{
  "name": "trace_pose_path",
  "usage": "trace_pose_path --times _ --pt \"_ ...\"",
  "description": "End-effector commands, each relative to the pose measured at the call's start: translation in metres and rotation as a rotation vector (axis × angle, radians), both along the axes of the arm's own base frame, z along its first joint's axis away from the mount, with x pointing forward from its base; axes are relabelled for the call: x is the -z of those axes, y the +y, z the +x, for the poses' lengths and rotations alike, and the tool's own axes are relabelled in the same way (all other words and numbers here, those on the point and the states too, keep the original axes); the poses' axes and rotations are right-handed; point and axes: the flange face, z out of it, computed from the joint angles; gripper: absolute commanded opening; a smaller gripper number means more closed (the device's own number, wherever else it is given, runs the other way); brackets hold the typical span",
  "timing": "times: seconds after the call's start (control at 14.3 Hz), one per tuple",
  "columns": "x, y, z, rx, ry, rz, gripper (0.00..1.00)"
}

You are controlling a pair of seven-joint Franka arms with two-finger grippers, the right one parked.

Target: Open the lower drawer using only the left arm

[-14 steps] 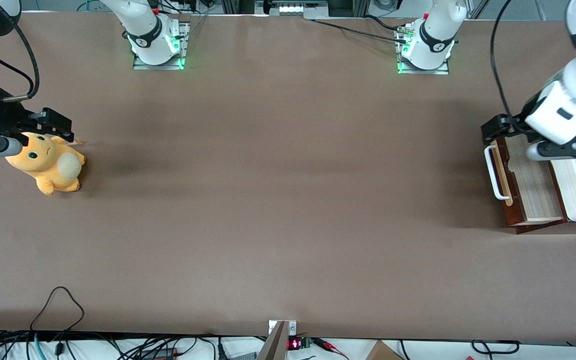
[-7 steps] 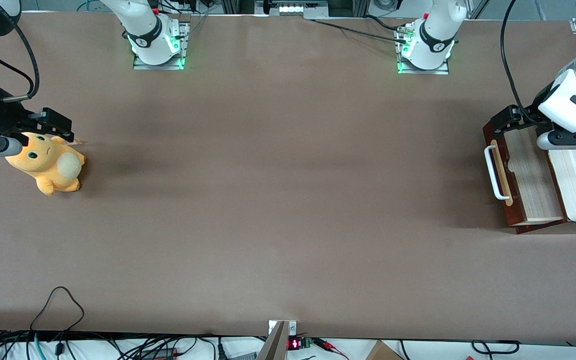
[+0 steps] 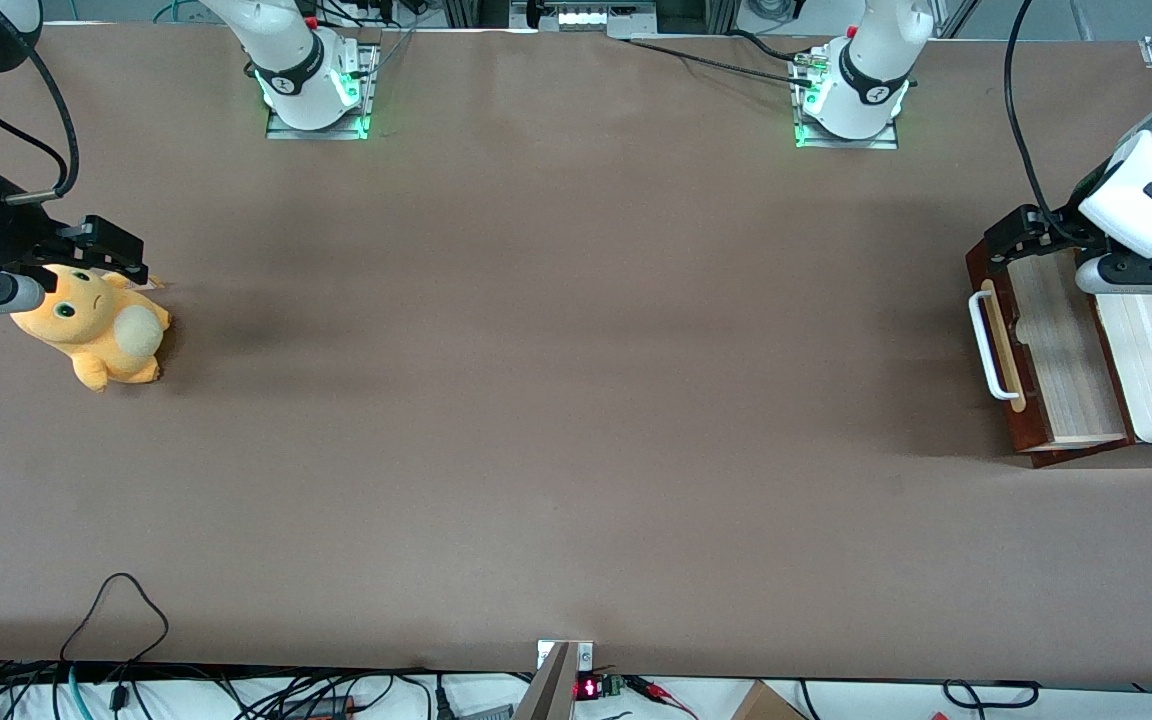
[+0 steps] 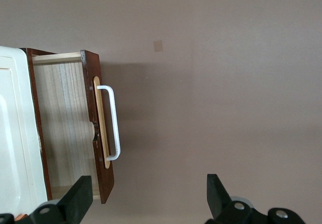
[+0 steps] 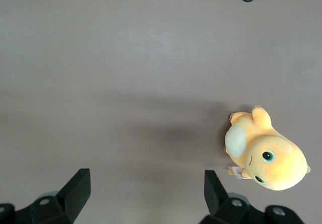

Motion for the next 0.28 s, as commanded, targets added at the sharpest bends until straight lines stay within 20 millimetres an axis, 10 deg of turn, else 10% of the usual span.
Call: trace_pose_path --times 0.0,0.21 --pt "-0.0051 0.0011 -0.0063 0.024 -0.014 -0.02 1.0" --pt "-0.0059 0.0012 -0.0076 0.022 -0.008 -0.019 1.0"
